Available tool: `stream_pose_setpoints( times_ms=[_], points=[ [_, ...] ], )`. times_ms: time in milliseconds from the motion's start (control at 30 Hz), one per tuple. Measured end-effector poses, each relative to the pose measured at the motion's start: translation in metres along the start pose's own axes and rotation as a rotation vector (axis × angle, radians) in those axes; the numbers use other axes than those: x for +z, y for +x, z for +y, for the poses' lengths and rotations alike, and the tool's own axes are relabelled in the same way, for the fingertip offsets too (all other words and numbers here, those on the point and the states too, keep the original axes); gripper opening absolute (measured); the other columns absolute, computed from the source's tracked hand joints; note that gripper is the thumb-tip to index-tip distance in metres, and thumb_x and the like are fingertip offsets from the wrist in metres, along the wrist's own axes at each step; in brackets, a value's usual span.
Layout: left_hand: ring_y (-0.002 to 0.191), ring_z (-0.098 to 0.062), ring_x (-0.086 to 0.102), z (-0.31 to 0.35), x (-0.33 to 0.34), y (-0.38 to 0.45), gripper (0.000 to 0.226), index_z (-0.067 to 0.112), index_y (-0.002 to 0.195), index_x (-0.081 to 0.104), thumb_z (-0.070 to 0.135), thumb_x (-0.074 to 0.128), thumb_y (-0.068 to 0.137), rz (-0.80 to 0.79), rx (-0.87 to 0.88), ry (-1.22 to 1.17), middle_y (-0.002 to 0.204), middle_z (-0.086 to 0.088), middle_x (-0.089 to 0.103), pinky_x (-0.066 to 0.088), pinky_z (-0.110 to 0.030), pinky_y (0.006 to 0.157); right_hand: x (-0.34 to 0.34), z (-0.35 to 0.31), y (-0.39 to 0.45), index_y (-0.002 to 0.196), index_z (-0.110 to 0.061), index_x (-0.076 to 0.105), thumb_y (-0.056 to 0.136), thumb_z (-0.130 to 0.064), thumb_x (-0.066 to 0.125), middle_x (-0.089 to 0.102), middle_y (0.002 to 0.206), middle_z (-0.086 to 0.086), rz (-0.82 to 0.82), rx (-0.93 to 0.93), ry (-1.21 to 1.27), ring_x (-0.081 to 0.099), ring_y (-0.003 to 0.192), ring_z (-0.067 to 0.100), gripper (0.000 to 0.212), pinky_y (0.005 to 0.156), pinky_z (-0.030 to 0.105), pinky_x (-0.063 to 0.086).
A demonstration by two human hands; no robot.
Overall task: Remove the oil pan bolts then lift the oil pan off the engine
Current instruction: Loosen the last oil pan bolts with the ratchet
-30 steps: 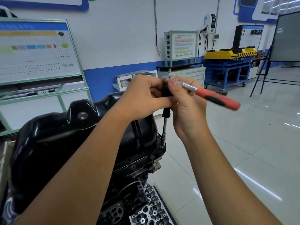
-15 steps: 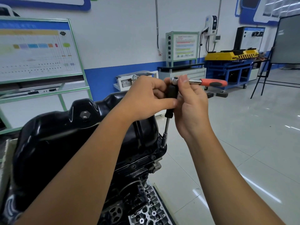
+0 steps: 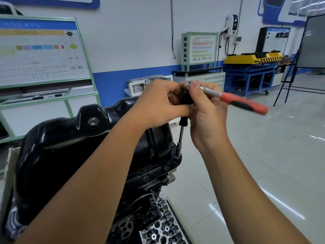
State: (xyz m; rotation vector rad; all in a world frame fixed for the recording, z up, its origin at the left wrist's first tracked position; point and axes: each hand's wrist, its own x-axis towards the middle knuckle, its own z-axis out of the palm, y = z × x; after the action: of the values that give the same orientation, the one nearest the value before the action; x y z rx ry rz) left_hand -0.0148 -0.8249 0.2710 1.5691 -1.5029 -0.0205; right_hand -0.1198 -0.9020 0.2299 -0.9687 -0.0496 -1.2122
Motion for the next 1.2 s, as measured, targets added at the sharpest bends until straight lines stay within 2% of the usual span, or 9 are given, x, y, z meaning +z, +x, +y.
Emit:
stream_pose_setpoints(
  times_ms=[167,267,400,533,633,800,967,1100,1200],
  points=[
    [0.07,-0.019,0.072,0.003,0.002,-0.001,0.042,0.017,0.091,0.077,0.047,0.082,0.061,-0.022,-0.007,0.035,0.077,0.003,0.075,0.061,-0.041,0.071,0.001,0.002,0.0,0.092,-0.009,0.064,0.085,-0.01,0.081,0.074,0.083,0.004,0.051,-0.122,-0.166,0.074,0.083,0.02,0.018,0.078,0.038,0.063],
    [0.081,-0.021,0.076,0.003,0.0,-0.002,0.036,0.026,0.092,0.078,0.043,0.078,0.061,-0.001,0.033,0.05,0.084,0.001,0.078,0.063,-0.045,0.078,0.004,0.006,-0.002,0.09,-0.012,0.062,0.08,-0.013,0.084,0.072,0.086,0.008,0.053,-0.171,-0.244,0.073,0.083,0.023,0.025,0.079,0.041,0.063],
    [0.049,-0.003,0.047,-0.004,0.002,0.001,0.025,0.026,0.071,0.066,0.022,0.091,0.071,-0.039,0.004,0.026,0.054,0.015,0.055,0.042,-0.022,0.057,0.004,0.003,0.001,0.104,0.001,0.064,0.102,-0.021,0.063,0.073,0.098,0.015,0.065,0.063,0.039,0.072,0.091,0.03,0.022,0.082,0.045,0.063],
    [0.057,-0.007,0.062,-0.004,0.0,0.0,0.022,0.021,0.085,0.073,0.018,0.092,0.073,-0.058,0.027,0.017,0.065,0.009,0.068,0.051,-0.025,0.06,0.0,-0.001,0.0,0.098,-0.007,0.059,0.094,-0.007,0.07,0.069,0.097,0.017,0.006,-0.002,-0.016,0.069,0.094,0.029,0.012,0.097,0.061,0.055],
    [0.065,-0.014,0.065,-0.001,0.002,0.0,0.037,0.012,0.095,0.075,0.032,0.09,0.068,-0.019,0.038,0.031,0.075,0.0,0.072,0.057,-0.037,0.067,0.0,0.0,-0.001,0.097,-0.009,0.054,0.09,0.0,0.072,0.071,0.09,0.011,-0.036,-0.078,-0.078,0.072,0.087,0.022,0.022,0.086,0.047,0.06],
    [0.05,-0.007,0.043,-0.006,0.001,0.001,0.02,0.018,0.081,0.071,0.02,0.089,0.073,-0.042,-0.012,0.014,0.054,0.013,0.051,0.04,-0.025,0.057,0.002,0.0,0.001,0.096,-0.003,0.068,0.101,-0.015,0.062,0.071,0.099,0.017,0.007,0.041,0.016,0.07,0.096,0.032,0.015,0.097,0.055,0.057],
    [0.071,-0.01,0.068,0.0,0.0,-0.001,0.039,0.017,0.104,0.076,0.032,0.089,0.071,-0.02,0.045,0.032,0.079,0.004,0.074,0.06,-0.039,0.071,0.0,-0.001,0.0,0.095,-0.006,0.059,0.091,-0.002,0.073,0.073,0.085,0.004,-0.043,-0.093,-0.128,0.073,0.084,0.019,0.015,0.075,0.036,0.061],
    [0.056,-0.002,0.056,-0.004,0.0,0.001,0.026,0.01,0.097,0.075,0.018,0.089,0.077,-0.05,0.017,0.011,0.061,0.014,0.062,0.047,-0.024,0.058,0.006,0.001,0.001,0.105,0.005,0.066,0.099,-0.011,0.065,0.071,0.102,0.019,0.002,0.015,-0.002,0.07,0.098,0.032,0.018,0.094,0.052,0.059],
    [0.072,-0.007,0.072,-0.003,-0.003,-0.002,0.03,0.007,0.107,0.075,0.01,0.087,0.08,-0.078,0.041,-0.017,0.078,0.01,0.075,0.058,-0.024,0.068,0.006,0.001,0.0,0.1,0.0,0.066,0.096,-0.004,0.068,0.073,0.099,0.016,-0.037,-0.023,-0.046,0.073,0.094,0.026,0.006,0.085,0.042,0.062]
  ],
)
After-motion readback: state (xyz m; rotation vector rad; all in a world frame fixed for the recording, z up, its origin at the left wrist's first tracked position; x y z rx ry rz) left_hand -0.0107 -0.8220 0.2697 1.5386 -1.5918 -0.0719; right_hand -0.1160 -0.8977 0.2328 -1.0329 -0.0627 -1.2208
